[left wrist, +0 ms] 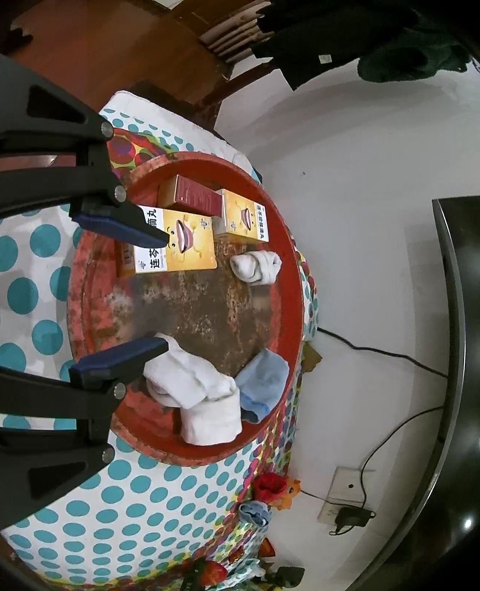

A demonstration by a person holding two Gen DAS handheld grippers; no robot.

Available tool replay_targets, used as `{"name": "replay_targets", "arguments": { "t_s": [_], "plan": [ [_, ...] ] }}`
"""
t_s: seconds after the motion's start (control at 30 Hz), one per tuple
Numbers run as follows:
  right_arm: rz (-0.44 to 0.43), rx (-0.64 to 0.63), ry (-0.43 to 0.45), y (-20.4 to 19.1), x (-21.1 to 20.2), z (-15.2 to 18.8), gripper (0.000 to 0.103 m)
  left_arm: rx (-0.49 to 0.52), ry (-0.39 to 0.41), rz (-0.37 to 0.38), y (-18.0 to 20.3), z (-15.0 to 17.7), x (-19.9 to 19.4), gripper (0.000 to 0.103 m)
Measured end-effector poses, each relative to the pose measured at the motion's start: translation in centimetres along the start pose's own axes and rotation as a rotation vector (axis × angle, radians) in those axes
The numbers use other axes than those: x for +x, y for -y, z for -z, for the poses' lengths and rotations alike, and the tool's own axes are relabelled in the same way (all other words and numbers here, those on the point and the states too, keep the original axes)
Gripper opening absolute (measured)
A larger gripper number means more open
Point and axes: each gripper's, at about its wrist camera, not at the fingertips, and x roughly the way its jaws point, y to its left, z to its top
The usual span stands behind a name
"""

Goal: Organize objects
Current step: 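Carry the held red sock over the red tray with the right gripper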

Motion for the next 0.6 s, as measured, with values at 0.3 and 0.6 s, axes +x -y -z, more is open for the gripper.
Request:
{"name": "replay_targets", "arguments": {
  "t_s": [0.3,0.6],
  "plan": [
    [0.032,0.001,0.001,-0.2,-0.1,-0.1,0.047,-0.066,-0.007,0.026,-1.1,-0.2,0.2,0.052],
    [0.012,0.016,0.041,-1.2,-2.2,-1.2,0.043,-0.051,0.012,0.009,-1.1,-0.4,-0.1,0.052]
  ]
}}
